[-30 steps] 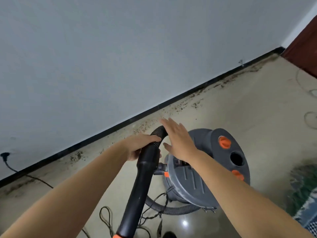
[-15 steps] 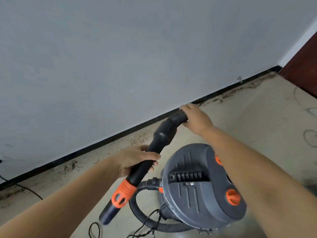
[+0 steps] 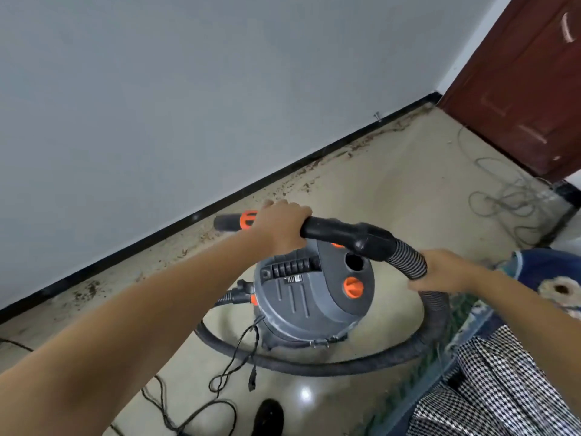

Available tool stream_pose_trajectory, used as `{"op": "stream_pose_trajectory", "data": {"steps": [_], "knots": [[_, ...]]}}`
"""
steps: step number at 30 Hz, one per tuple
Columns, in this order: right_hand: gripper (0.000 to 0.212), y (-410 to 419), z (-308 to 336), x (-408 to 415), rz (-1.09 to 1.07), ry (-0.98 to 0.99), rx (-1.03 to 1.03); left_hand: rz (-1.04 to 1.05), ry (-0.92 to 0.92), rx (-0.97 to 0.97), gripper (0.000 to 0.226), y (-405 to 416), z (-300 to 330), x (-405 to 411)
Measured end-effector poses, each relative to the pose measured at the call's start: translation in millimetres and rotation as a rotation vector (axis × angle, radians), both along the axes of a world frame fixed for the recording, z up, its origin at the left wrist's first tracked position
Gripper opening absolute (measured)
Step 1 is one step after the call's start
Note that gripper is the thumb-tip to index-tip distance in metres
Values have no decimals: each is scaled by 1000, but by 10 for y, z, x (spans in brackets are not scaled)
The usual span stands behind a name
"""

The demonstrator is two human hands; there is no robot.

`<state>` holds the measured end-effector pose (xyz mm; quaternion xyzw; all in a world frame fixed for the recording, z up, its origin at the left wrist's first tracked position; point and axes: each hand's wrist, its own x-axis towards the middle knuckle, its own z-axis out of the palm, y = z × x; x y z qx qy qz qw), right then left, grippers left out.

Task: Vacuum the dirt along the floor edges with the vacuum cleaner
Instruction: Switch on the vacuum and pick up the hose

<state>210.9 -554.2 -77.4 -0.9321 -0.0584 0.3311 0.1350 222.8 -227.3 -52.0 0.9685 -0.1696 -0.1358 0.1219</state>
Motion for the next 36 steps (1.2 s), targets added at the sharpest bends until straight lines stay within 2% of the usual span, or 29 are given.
{"op": "stream_pose_trajectory", "data": {"steps": [2,5,8,9,11,12,13,15,16,18,19,21,24,27,30,33,36], "knots": [[21,151,72,-378,-17,186,141,14,-131,45,21,75,37,-134],[18,597,222,-805,-1,424,422,99,-333,-33,26,350,102,-397],[33,1166,350,-1102,-130,439,696,314,-400,-170,38,791,137,-747],[27,1379,381,-1196,-150,401,750,412,-374,-271,48,947,154,-899],[9,1816,389,-1414,-141,318,790,643,-201,-626,70,1235,208,-1228],[6,2045,379,-1532,-135,294,788,758,-90,-842,72,1375,206,-1406],[7,2267,355,-1663,-126,275,774,894,55,-1047,67,1491,219,-1587],[14,2689,299,-1918,-102,230,720,1192,372,-1341,44,1752,122,-1912],[17,2895,280,-2038,-96,211,694,1268,527,-1551,41,1863,115,-2060],[17,3263,250,-2253,-96,194,658,1335,655,-2049,47,2083,119,-2361],[19,3423,242,-2341,-82,186,639,1345,628,-2143,47,2192,66,-2467],[21,3689,239,-2491,-26,182,603,1370,599,-2112,44,2405,65,-2649],[13,3963,226,-2604,35,175,587,1410,547,-2014,40,2638,82,-2791],[13,4105,252,-2651,26,183,619,1380,470,-2122,22,2716,108,-2818],[23,4130,276,-2636,45,216,634,1275,459,-2216,31,2734,122,-2774],[38,4045,263,-2511,116,335,631,1358,485,-2178,25,2695,134,-2649],[42,3736,241,-2173,118,394,631,1467,451,-2090,23,2508,125,-2460]]}}
